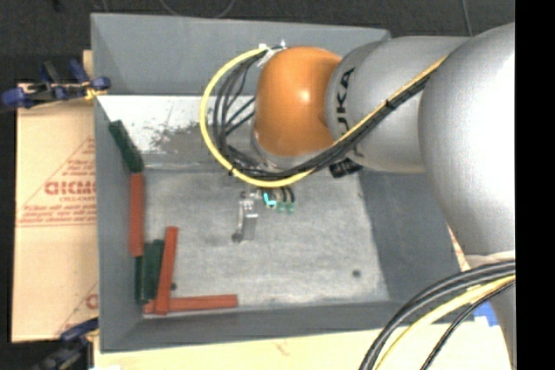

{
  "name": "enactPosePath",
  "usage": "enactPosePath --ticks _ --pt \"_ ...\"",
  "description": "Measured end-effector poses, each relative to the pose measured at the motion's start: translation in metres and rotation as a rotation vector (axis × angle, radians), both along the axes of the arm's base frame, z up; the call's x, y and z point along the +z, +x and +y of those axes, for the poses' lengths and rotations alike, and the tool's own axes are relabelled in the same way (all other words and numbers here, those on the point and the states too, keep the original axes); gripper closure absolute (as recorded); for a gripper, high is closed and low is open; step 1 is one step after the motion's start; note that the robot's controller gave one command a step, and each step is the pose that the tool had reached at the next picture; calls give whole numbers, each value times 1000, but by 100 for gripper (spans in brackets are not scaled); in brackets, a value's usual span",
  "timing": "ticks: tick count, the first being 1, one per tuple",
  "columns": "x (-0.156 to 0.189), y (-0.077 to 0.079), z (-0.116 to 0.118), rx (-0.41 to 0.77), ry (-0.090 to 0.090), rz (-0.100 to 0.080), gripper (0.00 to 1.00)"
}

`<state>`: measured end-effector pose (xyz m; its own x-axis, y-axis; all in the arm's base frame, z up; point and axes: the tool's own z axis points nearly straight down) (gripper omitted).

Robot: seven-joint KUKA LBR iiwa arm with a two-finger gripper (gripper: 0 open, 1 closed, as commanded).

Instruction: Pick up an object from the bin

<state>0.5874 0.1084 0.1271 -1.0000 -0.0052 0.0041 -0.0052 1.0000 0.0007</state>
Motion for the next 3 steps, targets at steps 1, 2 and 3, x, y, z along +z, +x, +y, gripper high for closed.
enactPosePath --ticks 1,2,3 --pt "-51 -106 91 499 -2 -36 0" --pt "-25 -110 124 444 0 -11 0" --pt "-26 -113 106 260 2 -10 0"
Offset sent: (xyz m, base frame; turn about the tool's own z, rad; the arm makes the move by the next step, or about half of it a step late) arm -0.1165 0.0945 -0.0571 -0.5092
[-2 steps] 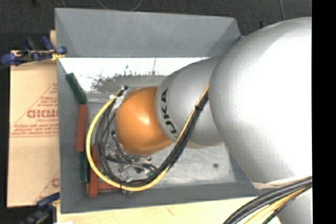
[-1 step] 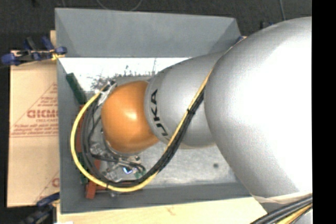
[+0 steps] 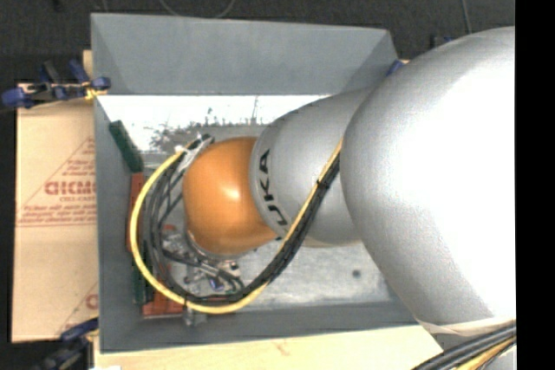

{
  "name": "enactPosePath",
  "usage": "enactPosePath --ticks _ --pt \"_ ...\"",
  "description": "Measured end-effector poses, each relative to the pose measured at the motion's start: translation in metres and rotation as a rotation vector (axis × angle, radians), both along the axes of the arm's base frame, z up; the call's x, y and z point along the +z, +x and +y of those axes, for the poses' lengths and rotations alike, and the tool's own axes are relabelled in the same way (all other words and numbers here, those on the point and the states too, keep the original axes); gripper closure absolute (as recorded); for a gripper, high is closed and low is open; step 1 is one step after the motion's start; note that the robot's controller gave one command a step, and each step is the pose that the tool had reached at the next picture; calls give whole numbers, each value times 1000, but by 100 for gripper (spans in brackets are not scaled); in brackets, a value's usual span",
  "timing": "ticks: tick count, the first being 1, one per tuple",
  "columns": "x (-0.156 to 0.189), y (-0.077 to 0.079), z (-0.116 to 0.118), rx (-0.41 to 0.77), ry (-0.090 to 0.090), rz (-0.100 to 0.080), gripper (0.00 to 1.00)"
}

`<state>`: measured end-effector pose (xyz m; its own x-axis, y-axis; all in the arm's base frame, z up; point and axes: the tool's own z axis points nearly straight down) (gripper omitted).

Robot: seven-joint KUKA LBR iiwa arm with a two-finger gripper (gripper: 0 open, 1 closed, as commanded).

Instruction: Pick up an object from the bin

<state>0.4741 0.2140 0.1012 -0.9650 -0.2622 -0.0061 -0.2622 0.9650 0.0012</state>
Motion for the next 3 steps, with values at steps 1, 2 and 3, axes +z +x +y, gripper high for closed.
enactPosePath --ticks 1,2,3 --pt "-26 6 14 69 1 -18 0" --pt "-27 5 12 386 -5 -17 0" --pt "-21 8 17 388 4 -27 100"
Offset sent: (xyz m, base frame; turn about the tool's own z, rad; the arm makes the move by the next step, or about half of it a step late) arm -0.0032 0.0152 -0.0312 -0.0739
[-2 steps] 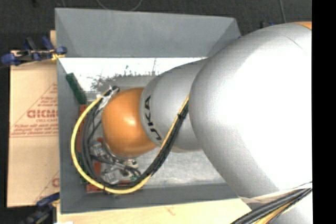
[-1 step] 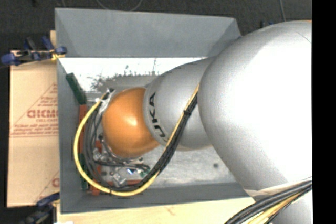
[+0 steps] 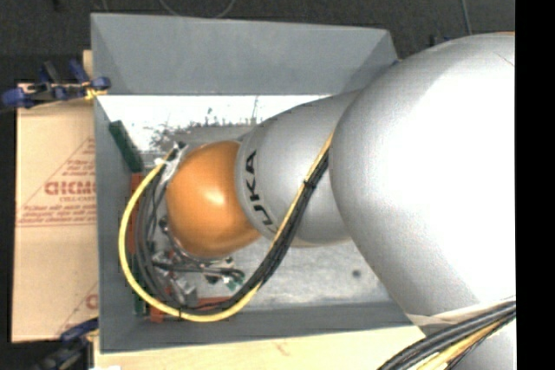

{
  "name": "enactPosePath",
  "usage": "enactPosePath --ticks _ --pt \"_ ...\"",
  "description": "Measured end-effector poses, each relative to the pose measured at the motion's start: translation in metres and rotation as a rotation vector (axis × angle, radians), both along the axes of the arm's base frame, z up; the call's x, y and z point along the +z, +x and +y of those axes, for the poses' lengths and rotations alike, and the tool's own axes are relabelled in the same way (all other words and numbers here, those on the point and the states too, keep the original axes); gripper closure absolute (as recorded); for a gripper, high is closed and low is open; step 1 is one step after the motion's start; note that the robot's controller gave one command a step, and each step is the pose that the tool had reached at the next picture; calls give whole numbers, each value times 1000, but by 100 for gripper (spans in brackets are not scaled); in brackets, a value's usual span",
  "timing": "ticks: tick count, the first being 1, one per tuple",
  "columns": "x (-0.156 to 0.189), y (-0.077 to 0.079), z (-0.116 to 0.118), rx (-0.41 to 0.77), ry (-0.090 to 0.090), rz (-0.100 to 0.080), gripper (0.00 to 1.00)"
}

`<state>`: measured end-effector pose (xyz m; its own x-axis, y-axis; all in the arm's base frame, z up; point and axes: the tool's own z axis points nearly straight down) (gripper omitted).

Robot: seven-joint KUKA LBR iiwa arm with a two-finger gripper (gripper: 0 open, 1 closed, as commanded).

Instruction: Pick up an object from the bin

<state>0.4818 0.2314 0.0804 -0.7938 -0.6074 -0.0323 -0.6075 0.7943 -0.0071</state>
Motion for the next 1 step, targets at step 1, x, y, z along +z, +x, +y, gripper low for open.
enactPosePath --ticks 1 --pt "115 3 0 -5 -10 20 100"
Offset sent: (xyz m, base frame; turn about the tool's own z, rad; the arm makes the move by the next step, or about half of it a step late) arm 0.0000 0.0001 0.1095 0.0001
